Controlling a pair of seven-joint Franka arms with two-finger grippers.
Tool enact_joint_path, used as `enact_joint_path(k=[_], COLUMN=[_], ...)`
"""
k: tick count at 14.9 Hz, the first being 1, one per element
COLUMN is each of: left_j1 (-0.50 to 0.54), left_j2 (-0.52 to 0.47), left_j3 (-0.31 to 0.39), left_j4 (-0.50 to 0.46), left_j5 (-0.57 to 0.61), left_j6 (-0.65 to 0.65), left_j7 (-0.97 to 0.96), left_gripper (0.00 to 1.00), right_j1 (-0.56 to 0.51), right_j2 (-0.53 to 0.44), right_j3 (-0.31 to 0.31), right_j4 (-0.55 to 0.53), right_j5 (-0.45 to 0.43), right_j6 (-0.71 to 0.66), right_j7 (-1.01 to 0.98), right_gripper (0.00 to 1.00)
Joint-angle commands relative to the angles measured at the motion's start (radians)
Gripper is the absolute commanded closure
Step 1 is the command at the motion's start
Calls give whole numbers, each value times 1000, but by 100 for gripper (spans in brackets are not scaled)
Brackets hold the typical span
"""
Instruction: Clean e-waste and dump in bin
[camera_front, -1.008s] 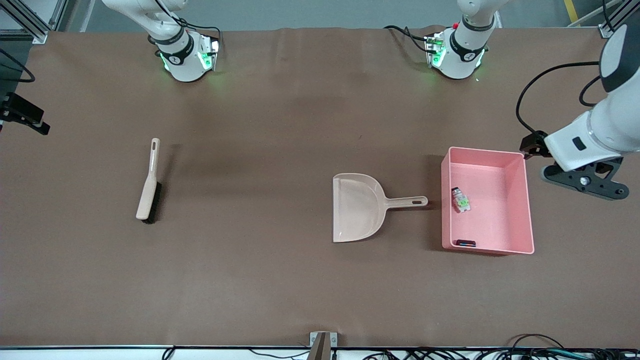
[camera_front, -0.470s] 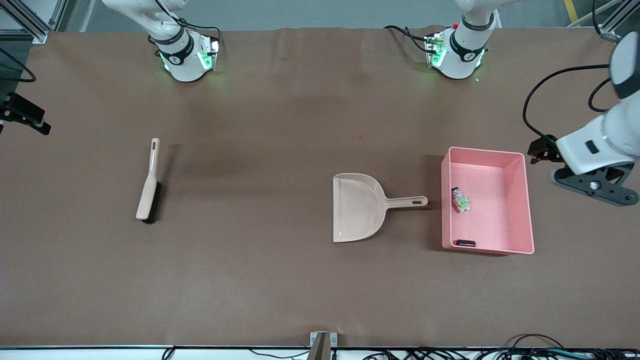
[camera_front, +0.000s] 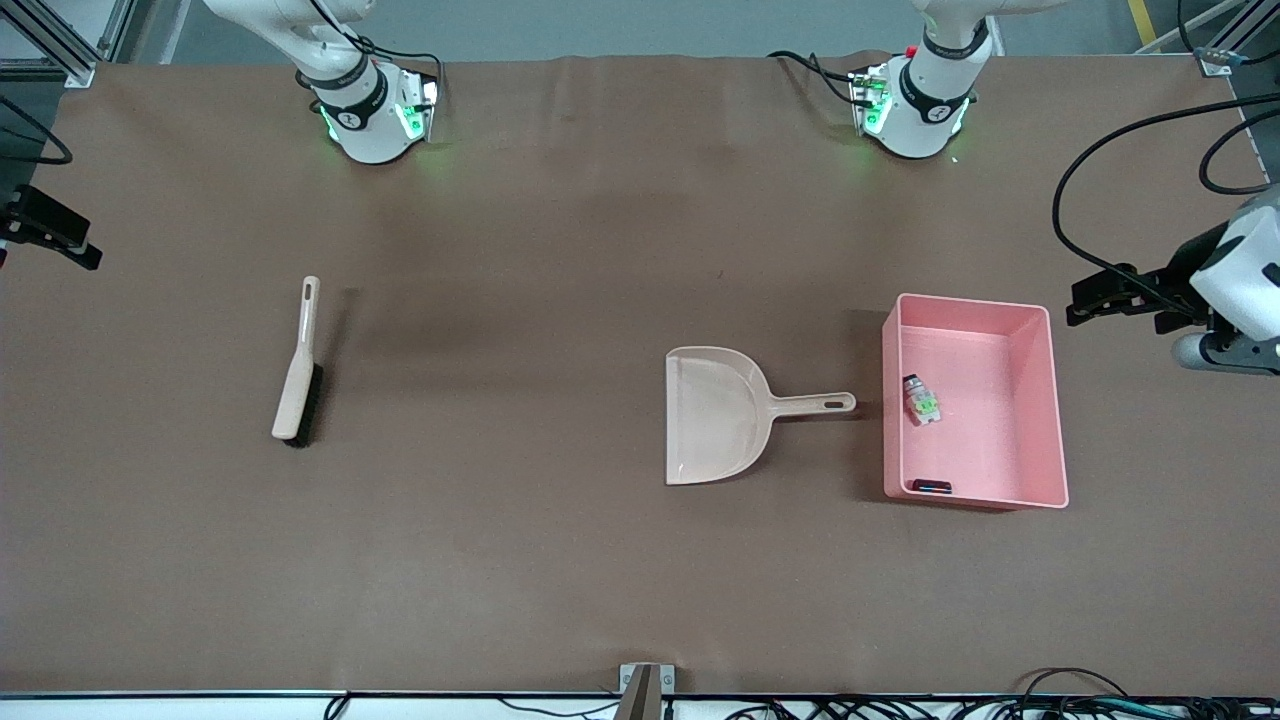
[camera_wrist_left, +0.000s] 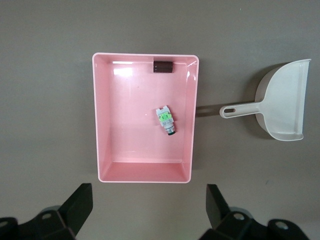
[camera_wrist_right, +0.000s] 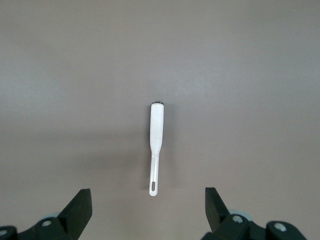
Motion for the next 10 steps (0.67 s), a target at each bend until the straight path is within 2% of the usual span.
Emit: enact_joint_path(k=[1,10], left_j1=[-20,11], left_j2=[-52,-78], left_j3=[23,10], left_j4=[-70,-64], left_j5=[8,25], left_j6=[38,-12], left_j7=[-17,-10], left_gripper=[0,0], right_j1=[-1,-1], right_j2=[-26,-26], right_j3=[7,7], right_j4=[-25,-25], right_j5=[-17,-17], right_j6=[7,7], right_j7=[-8,-9], right_gripper=[0,0])
